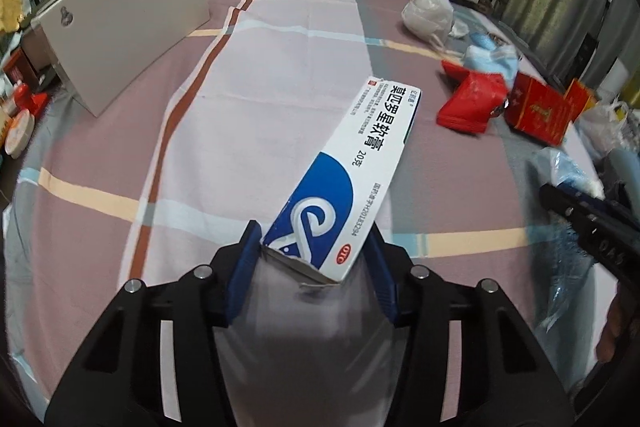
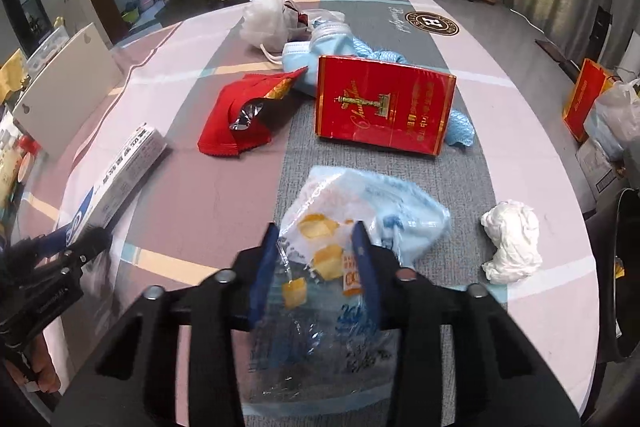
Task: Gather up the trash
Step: 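Carry the medicine box and clear snack bag over the black bin, then open both grippers to drop box and bag into the bin, then withdraw, then grasp the white plastic bag with the right gripper and lift it, then lower the white plastic bag in front of the left gripper and release, then grasp the white plastic bag with the left gripper while the right grasps the blue cloth and mask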
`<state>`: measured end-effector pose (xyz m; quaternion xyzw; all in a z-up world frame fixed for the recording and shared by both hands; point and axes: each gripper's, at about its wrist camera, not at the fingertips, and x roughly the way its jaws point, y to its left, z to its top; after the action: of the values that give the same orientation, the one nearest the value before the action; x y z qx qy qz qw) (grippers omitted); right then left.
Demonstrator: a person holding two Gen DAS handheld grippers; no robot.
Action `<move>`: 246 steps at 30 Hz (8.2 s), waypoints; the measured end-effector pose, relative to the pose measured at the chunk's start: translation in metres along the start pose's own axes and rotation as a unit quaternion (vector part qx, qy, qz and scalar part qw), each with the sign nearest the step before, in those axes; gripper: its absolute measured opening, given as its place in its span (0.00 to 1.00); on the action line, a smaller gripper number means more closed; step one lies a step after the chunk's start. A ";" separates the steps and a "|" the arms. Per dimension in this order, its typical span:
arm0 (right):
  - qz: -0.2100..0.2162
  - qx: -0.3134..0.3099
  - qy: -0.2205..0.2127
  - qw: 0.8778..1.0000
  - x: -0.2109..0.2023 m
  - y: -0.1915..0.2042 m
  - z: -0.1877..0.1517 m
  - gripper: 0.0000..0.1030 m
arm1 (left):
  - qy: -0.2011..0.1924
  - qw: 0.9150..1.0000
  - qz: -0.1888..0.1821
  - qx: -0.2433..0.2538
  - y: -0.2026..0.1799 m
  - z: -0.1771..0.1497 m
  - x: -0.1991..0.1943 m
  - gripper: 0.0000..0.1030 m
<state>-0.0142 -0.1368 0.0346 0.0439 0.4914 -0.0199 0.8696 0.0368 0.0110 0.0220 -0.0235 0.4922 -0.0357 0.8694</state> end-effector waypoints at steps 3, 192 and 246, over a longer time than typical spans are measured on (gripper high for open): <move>-0.003 -0.007 -0.006 1.000 -0.005 0.001 0.000 0.25 | -0.015 1.000 -0.009 -0.008 -0.001 -0.001 -0.011 0.50; 0.189 -0.120 0.078 0.971 0.008 0.113 0.093 0.27 | -0.104 0.972 -0.007 -0.212 0.101 0.024 -0.066 0.97; 0.159 -0.062 0.085 0.982 -0.028 0.021 0.026 0.29 | -0.055 0.982 -0.120 -0.134 0.038 0.004 -0.067 0.26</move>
<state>-0.0048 -0.1184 0.0730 0.0691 0.5507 0.1526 0.8177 0.0078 0.0549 0.0786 -0.2005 0.4376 -0.0726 0.8735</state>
